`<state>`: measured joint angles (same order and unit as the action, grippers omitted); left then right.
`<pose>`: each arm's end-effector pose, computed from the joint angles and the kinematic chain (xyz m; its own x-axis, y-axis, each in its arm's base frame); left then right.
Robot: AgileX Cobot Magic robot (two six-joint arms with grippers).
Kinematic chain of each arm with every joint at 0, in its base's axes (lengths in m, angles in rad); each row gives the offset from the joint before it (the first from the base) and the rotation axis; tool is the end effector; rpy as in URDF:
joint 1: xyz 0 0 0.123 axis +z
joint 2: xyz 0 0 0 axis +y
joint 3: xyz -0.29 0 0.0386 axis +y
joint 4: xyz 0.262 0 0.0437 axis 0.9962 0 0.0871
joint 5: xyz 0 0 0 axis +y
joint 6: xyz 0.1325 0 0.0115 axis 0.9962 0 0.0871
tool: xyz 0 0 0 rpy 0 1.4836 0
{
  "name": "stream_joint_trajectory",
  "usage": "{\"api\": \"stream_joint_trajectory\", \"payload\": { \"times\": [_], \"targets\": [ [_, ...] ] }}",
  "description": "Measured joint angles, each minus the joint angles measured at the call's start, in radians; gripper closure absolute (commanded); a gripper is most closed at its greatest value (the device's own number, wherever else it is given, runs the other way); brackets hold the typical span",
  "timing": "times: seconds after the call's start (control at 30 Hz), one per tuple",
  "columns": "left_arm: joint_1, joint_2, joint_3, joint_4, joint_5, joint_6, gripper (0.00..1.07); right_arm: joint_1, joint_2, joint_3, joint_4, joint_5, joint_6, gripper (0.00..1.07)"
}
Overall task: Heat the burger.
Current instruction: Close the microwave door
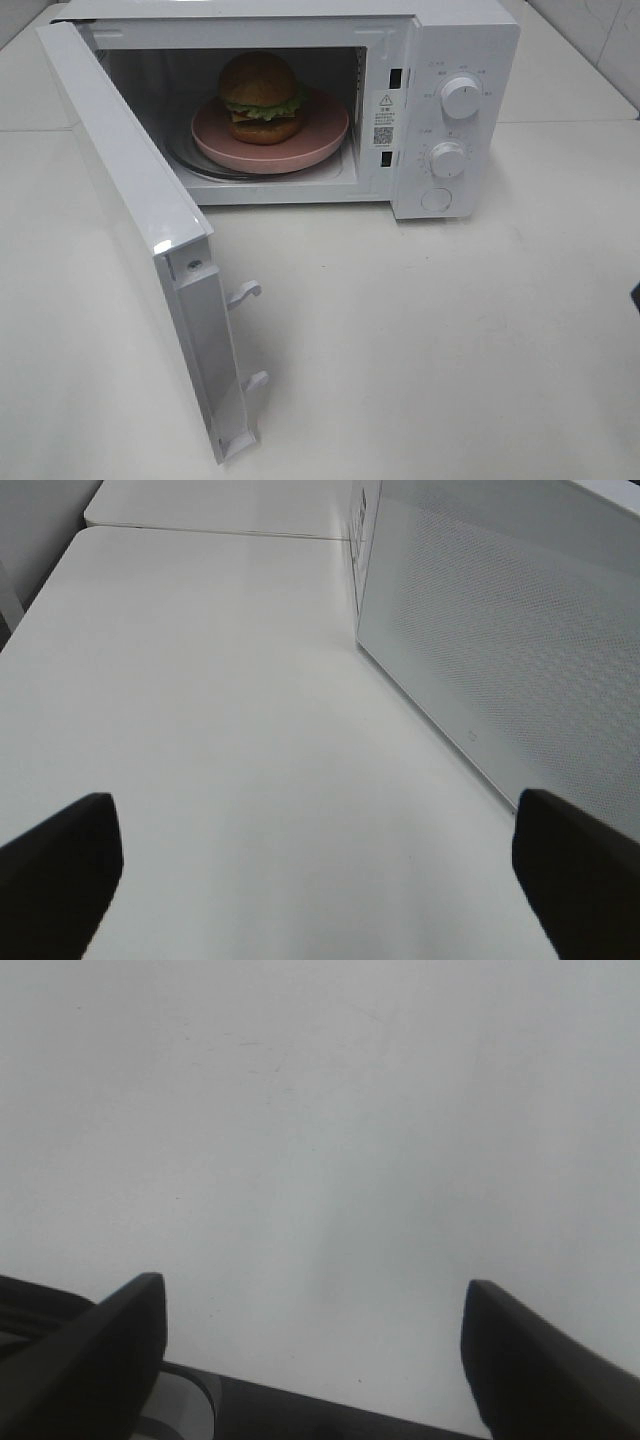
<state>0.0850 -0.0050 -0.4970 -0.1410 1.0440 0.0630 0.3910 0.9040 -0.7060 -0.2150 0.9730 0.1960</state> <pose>0.0385 -0.0129 0.2670 -0.4340 -0.0452 -0.8998 0.0211 0.9980 -0.0603 0.1743 0.0465 0.2510 -0.8320 -0.2646 -0.4877 -0.2367 0.9642 -0.1193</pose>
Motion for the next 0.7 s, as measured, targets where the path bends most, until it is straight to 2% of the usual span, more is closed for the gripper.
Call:
{"api": "stream_joint_trajectory", "payload": {
  "times": [0.03, 0.13, 0.4, 0.7],
  "targets": [
    [0.000, 0.000, 0.000, 0.000, 0.000, 0.000, 0.08, -0.042, -0.065, 0.034, 0.000, 0.000, 0.013, 0.31],
    [0.000, 0.000, 0.000, 0.000, 0.000, 0.000, 0.08, -0.087, -0.160, 0.076, 0.001, 0.000, 0.024, 0.31],
    [0.000, 0.000, 0.000, 0.000, 0.000, 0.000, 0.08, -0.149, -0.408, 0.167, 0.003, -0.020, 0.041, 0.31],
    [0.000, 0.000, 0.000, 0.000, 0.000, 0.000, 0.08, -0.196, -0.628, 0.178, 0.002, -0.075, 0.042, 0.31]
  ]
}}
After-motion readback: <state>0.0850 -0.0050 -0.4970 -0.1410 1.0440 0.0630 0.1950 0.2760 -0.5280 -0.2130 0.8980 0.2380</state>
